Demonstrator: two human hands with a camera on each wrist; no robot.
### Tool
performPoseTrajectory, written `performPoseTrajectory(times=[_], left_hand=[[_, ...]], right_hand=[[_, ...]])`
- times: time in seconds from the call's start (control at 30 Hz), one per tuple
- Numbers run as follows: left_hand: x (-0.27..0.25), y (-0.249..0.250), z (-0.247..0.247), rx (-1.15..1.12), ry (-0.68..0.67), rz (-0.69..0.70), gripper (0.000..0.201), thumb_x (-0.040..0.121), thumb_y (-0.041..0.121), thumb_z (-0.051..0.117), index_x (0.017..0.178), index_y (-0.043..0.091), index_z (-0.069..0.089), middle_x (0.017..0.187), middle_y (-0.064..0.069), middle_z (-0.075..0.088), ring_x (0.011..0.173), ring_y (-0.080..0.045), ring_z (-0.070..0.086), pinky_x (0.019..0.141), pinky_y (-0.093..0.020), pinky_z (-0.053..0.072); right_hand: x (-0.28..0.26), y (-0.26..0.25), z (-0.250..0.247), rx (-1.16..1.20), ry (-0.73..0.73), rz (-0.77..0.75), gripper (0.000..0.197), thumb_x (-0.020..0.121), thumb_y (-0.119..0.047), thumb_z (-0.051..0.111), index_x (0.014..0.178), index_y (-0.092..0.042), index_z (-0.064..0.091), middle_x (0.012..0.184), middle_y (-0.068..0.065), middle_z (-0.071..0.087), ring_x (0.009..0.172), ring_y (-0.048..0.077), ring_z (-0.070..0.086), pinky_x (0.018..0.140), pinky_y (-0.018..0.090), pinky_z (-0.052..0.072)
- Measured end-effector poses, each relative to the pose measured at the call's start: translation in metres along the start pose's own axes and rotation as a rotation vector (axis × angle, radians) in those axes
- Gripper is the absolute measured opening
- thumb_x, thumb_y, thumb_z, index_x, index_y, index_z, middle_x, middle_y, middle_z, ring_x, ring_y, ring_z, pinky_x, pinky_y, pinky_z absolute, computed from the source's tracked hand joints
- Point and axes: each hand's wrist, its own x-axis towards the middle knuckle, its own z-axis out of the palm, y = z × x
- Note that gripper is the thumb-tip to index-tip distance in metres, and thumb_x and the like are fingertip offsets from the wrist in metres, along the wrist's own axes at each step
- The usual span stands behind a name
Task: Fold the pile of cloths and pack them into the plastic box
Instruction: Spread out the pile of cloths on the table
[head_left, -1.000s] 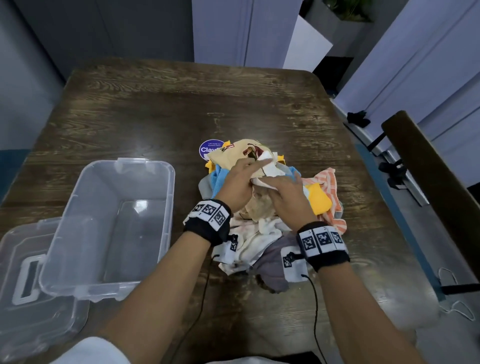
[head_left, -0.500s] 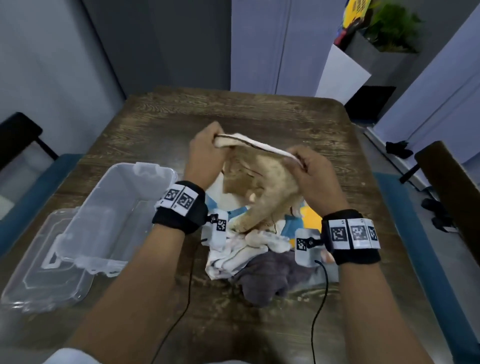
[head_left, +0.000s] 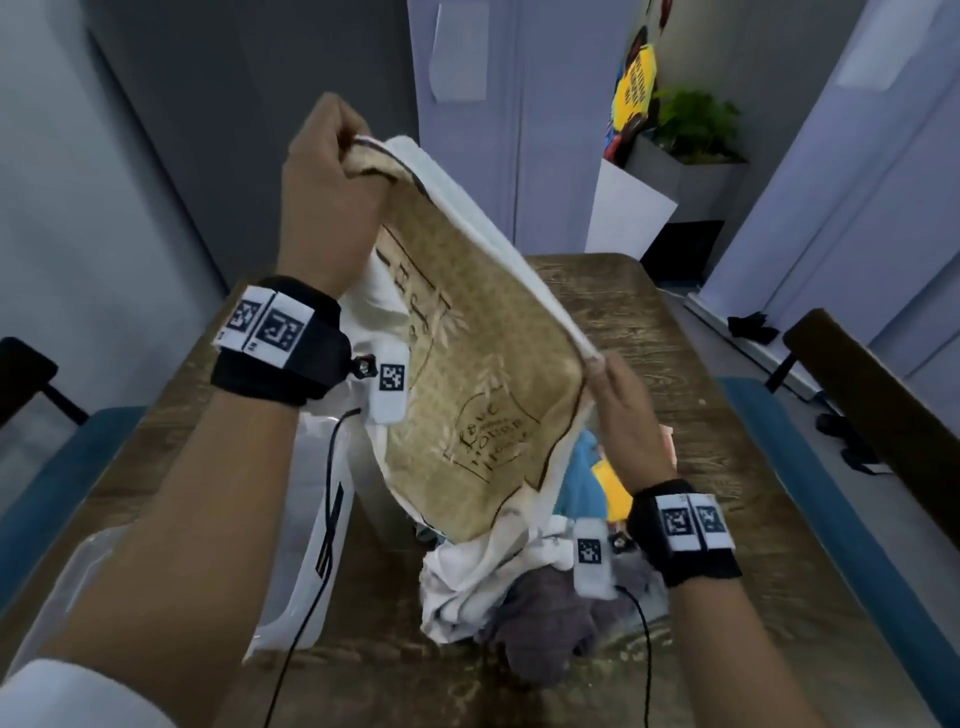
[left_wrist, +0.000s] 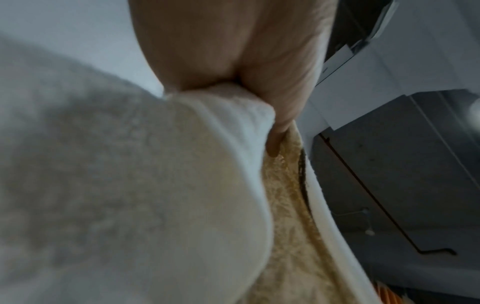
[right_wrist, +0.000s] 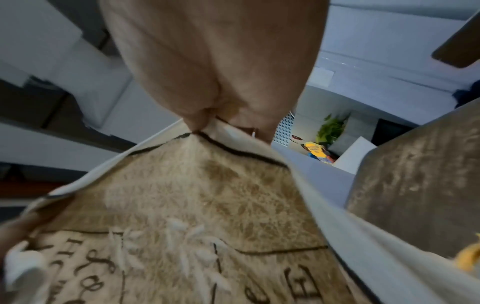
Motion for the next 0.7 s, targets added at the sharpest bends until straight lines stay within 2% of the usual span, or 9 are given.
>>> performPoseTrajectory(times=[0.07,0.13,0.17,0.23,0.27,0.33,0.4,0.57,0.7], left_hand=[[0.014,0.002,-0.006,0.026,0.024,-0.001,0.025,0.075,0.008,0.046,0.072,0.030,0.034,0.070,0.014,0.039,0.063,0.001,0.035,0.059,-0.018,0.030],[0.022,0.002,-0.006,0.031,0.056,-0.023,0.024,0.075,0.010,0.045,0.068,0.029,0.032,0.067,0.014,0.038,0.060,0.002,0.035,0.057,-0.016,0.030],[0.024,0.001,-0.005,0.034,0.068,-0.024,0.026,0.075,0.009,0.045,0.067,0.028,0.030,0.066,0.014,0.036,0.058,0.002,0.035,0.056,-0.015,0.029],[0.026,-0.002,-0.001,0.052,0.076,-0.023,0.029,0.075,0.007,0.046,0.065,0.027,0.027,0.064,0.013,0.032,0.054,0.001,0.033,0.053,-0.016,0.027],[0.027,-0.003,-0.001,0.065,0.076,-0.030,0.031,0.075,0.007,0.047,0.064,0.027,0.026,0.064,0.012,0.031,0.053,0.000,0.032,0.052,-0.017,0.026],[0.030,-0.005,-0.001,0.097,0.081,-0.055,0.031,0.076,0.007,0.046,0.064,0.026,0.025,0.063,0.011,0.030,0.053,-0.001,0.030,0.052,-0.018,0.026],[0.034,-0.005,-0.004,0.123,0.111,-0.072,0.031,0.075,0.007,0.046,0.064,0.026,0.025,0.063,0.011,0.031,0.053,-0.001,0.031,0.053,-0.017,0.027],[0.036,-0.006,-0.010,0.128,0.170,-0.083,0.027,0.074,0.010,0.046,0.066,0.029,0.030,0.068,0.015,0.037,0.059,0.002,0.037,0.058,-0.014,0.031],[0.025,-0.005,-0.005,0.060,0.246,-0.143,0.031,0.073,-0.001,0.042,0.072,0.030,0.035,0.072,0.017,0.042,0.064,0.007,0.045,0.067,-0.011,0.037]], right_hand=[[0.008,-0.025,-0.006,0.082,0.137,-0.043,0.031,0.109,-0.030,0.040,0.096,-0.007,0.055,0.083,0.017,0.051,0.077,0.015,0.048,0.067,0.034,0.039],[0.014,-0.045,-0.005,0.076,0.180,-0.103,0.028,0.109,-0.030,0.042,0.087,-0.014,0.051,0.072,0.002,0.044,0.066,0.009,0.043,0.059,0.028,0.036],[0.015,-0.046,-0.003,0.037,0.153,-0.131,0.028,0.106,-0.034,0.045,0.085,-0.016,0.050,0.070,-0.003,0.043,0.062,0.009,0.040,0.055,0.026,0.034],[0.010,-0.038,0.004,-0.062,0.032,-0.116,0.031,0.098,-0.045,0.055,0.089,-0.015,0.056,0.073,0.000,0.055,0.060,0.015,0.048,0.053,0.028,0.041],[0.006,-0.029,0.010,-0.096,-0.046,-0.079,0.032,0.095,-0.047,0.060,0.096,-0.015,0.061,0.080,0.003,0.064,0.065,0.018,0.057,0.056,0.032,0.047],[-0.007,0.003,0.024,-0.183,-0.196,-0.029,0.026,0.096,-0.040,0.064,0.107,-0.016,0.068,0.091,-0.001,0.072,0.078,0.013,0.066,0.064,0.034,0.052],[-0.021,0.038,0.035,-0.291,-0.317,-0.007,0.023,0.103,-0.029,0.055,0.119,-0.016,0.067,0.103,-0.005,0.072,0.090,0.008,0.064,0.073,0.030,0.048],[-0.051,0.109,0.031,-0.370,-0.438,0.248,0.032,0.107,-0.008,0.040,0.132,-0.009,0.059,0.125,0.009,0.065,0.115,0.024,0.057,0.097,0.035,0.045],[-0.055,0.125,0.024,-0.398,-0.394,0.346,0.023,0.105,-0.004,0.040,0.123,-0.006,0.053,0.112,0.015,0.064,0.103,0.030,0.059,0.082,0.035,0.044]])
